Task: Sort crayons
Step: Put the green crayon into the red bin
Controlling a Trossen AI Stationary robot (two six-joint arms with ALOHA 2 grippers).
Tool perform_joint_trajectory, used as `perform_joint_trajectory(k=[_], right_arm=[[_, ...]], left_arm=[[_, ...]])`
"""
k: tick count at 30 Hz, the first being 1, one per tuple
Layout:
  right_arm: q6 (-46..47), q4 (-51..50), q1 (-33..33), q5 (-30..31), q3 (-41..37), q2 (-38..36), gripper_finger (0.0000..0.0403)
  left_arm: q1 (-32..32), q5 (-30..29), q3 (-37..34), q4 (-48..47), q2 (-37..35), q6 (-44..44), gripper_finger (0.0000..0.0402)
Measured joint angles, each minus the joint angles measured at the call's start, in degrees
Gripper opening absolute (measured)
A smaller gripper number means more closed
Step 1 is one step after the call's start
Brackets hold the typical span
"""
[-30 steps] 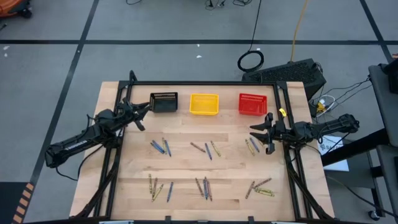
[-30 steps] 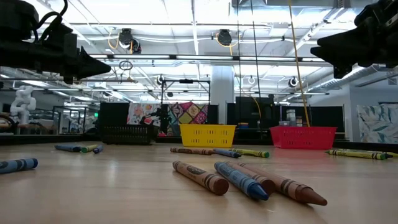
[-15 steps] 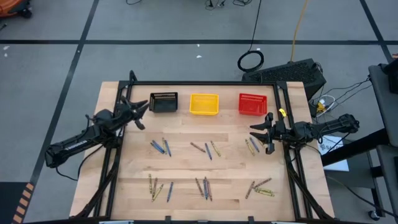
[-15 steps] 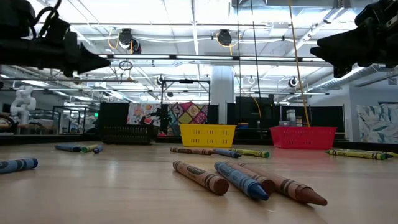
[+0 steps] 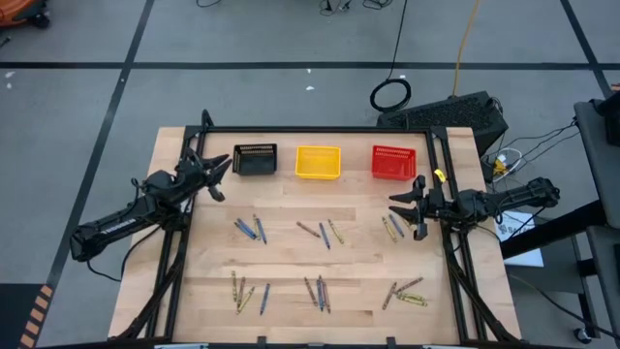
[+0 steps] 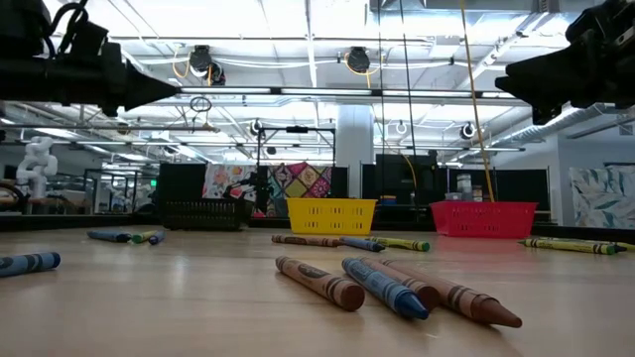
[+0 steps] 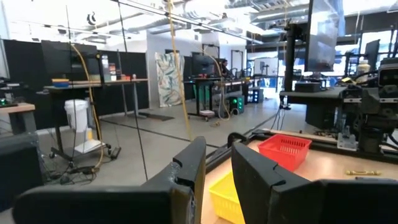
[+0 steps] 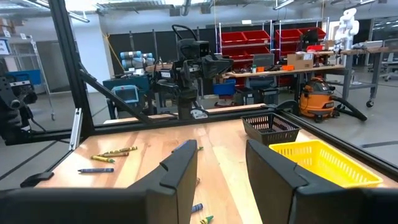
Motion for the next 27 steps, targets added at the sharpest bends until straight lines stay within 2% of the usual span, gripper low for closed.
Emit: perform_joint_trajectory(k=[16, 22, 27], right_arm=[[-1.4, -0.2, 0.0, 0.1, 0.0, 0.0, 0.0125], [2.2, -0.2, 0.0, 10.8, 0.0, 0.0, 0.0125], [5.0, 1.2, 0.0, 11.5, 0.3, 0.6, 0.0125]], left_arm=[[0.0, 1.0, 0.0, 0.4, 0.1, -1.2, 0.0081], [0.0, -2.3, 0.0, 0.4, 0.1, -4.1, 0.0081], [0.0, -2.9, 1.7, -4.3, 1.0, -4.5, 0.0081]])
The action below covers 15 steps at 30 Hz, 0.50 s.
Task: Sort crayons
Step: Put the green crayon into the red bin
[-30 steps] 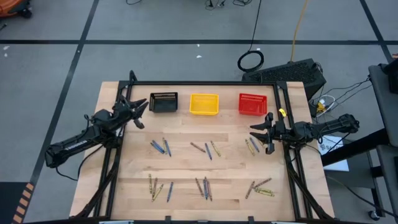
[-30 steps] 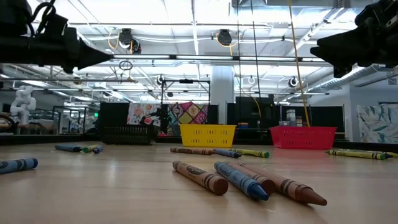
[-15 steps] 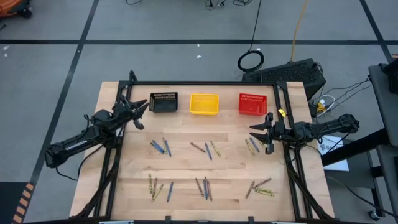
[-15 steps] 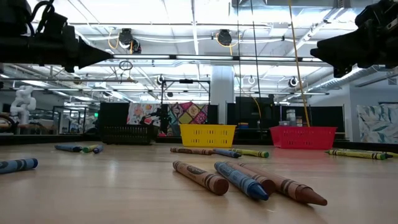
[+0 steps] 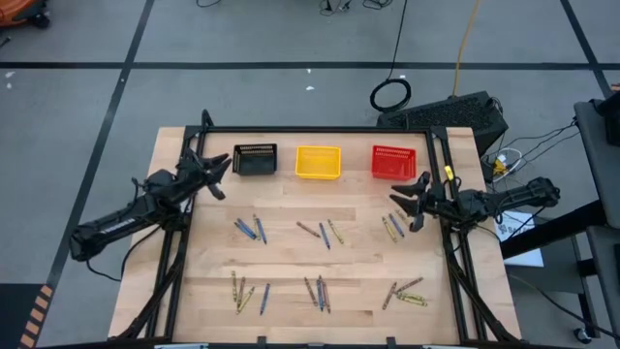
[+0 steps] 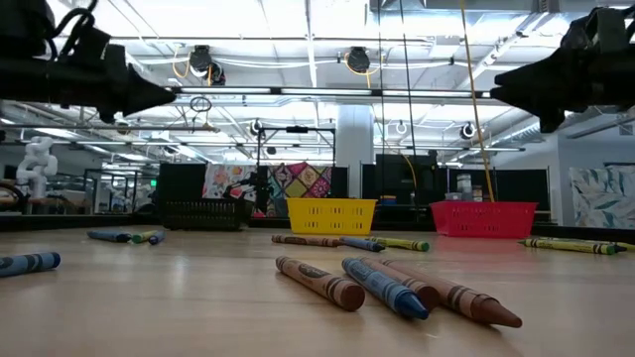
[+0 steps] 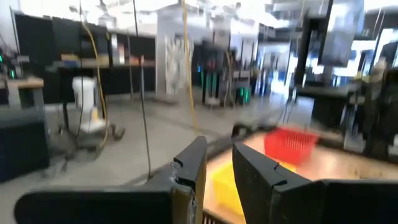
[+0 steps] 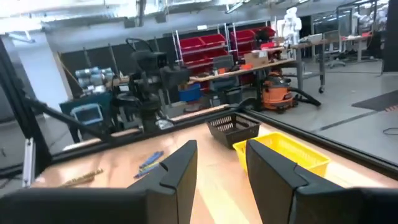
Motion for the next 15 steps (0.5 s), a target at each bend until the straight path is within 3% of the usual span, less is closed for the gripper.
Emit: perform_joint_trajectory(k=[8, 15], right_arm=[[-2.0, -0.2, 0.0, 5.2, 6.7, 8.6, 0.0125], [3.7, -5.3, -1.4, 8.9, 14.8, 23.2, 0.0125]], left_arm=[[0.0, 1.8, 8.4, -5.4, 9.1, 0.0, 0.0081], [0.0, 3.4, 16.6, -12.8, 20.4, 0.0, 0.0081]])
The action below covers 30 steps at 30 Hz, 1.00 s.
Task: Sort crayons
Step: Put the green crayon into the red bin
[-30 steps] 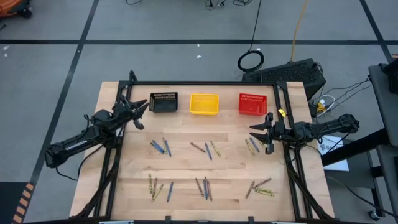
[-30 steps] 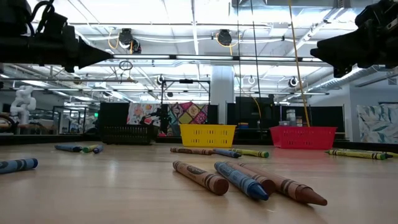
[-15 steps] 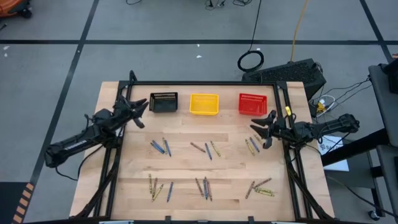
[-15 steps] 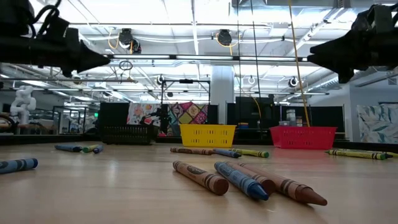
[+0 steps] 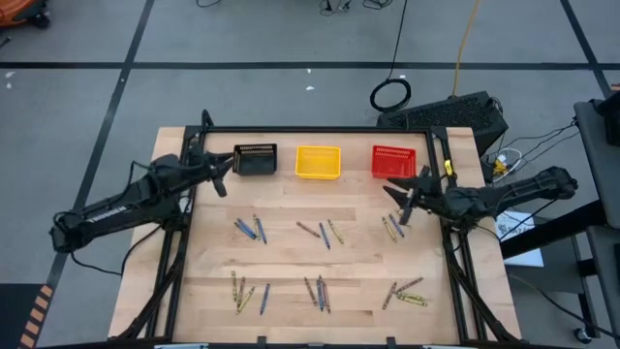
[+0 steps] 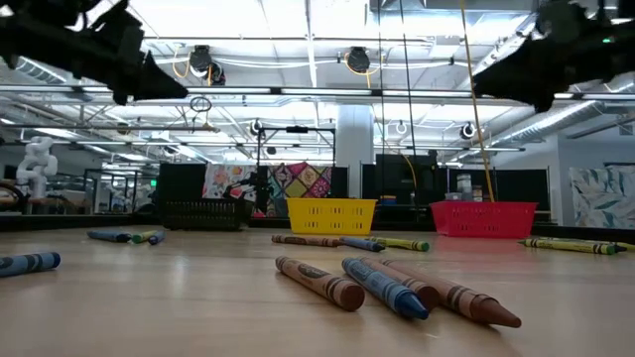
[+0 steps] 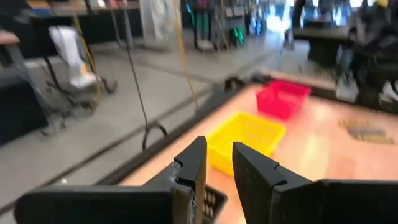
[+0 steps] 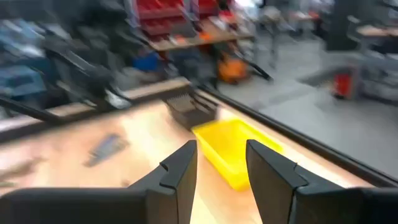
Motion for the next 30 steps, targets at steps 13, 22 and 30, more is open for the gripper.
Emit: perform_joint_trajectory(k=[13, 22, 30], right_arm=[[21.5, -25.2, -2.9, 1.5, 21.8, 25.8, 0.0125], [32.2, -37.4, -5.4, -11.7, 30.1, 33.1, 0.0125], [43.4, -51.4, -5.7, -20.1, 30.1, 33.8, 0.0125]], left_arm=[[0.0, 1.5, 4.1, -2.1, 11.4, 4.5, 0.0081], [0.0, 1.4, 4.1, -3.4, 11.3, 4.5, 0.0081], [0.0, 1.4, 4.1, -4.0, 11.3, 3.4, 0.0081]])
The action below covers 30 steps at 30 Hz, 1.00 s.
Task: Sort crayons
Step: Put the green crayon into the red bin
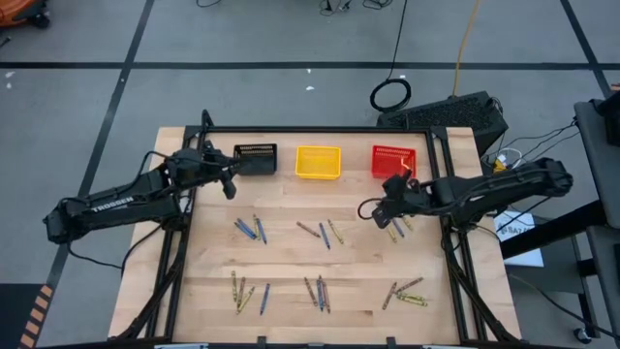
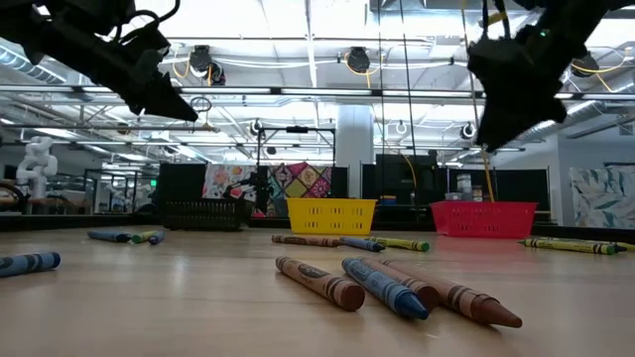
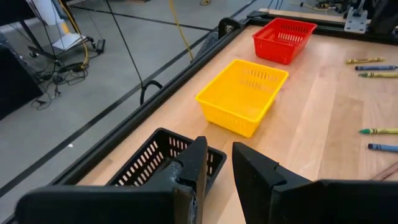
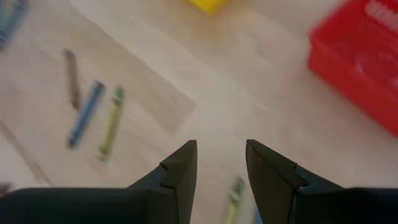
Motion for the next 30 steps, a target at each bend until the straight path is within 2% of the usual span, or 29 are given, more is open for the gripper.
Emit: perform_joint_trajectory(k=[4, 9, 22, 30], right_arm=[[0.6, -4.1, 0.0, -5.1, 0.0, 1.7, 0.0125], [0.7, -4.1, 0.0, -11.0, 0.0, 5.0, 0.0125], [-1.0, -4.3, 0.5, -17.1, 0.0, 15.9, 0.0125], [-0.7, -3.9, 1.9, -18.4, 0.0, 19.0, 0.0125]], left_arm=[[0.0, 0.0, 0.0, 0.0, 0.0, -0.4, 0.0081], [0.0, 0.0, 0.0, 0.0, 0.0, -0.4, 0.0081], [0.0, 0.0, 0.0, -0.8, 0.0, -1.9, 0.0081], [0.0, 0.0, 0.0, -1.0, 0.0, -2.0, 0.0081]])
